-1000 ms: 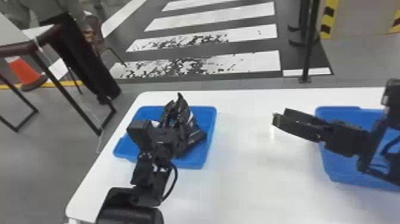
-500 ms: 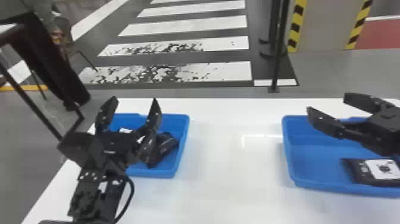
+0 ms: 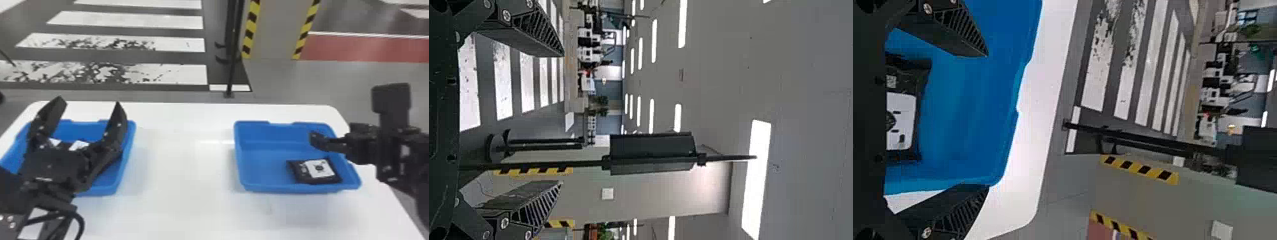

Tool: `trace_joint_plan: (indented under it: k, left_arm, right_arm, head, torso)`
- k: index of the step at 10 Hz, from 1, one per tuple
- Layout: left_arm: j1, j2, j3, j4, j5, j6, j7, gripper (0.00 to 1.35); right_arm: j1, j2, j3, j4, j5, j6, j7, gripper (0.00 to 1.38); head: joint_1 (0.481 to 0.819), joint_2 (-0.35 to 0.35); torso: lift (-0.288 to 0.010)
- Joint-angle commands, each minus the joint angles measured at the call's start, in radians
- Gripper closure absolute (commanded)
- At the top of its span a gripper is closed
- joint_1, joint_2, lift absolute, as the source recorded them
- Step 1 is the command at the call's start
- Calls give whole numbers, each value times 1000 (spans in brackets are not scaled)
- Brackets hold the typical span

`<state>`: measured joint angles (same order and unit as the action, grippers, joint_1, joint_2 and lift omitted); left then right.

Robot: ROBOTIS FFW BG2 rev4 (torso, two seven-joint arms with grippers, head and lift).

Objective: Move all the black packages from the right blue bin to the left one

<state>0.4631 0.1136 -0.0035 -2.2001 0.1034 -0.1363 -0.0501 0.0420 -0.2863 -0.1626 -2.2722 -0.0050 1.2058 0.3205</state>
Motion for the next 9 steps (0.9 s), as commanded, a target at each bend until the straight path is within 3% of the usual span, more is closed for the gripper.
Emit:
trace_joint_plan:
  k: [1,4,9]
  left_arm:
    - [1,1,-10,0,2,28,0,167]
    - [15,-3,19,0,-2,38,0,168]
    - [18,-2,17,0,-14,43,-4,168]
  right_arm:
    - [-32,-1,7,23,-43,169,-46,91]
    - [-47,-2,9,50,-145,358,-133,91]
    - [-162,-16,109,236,-160,321,-167,90]
  head:
    - [682,-118]
    - [695,-143]
    - [695,-112]
  torso:
    - [-176]
    - [-176]
    - [-176]
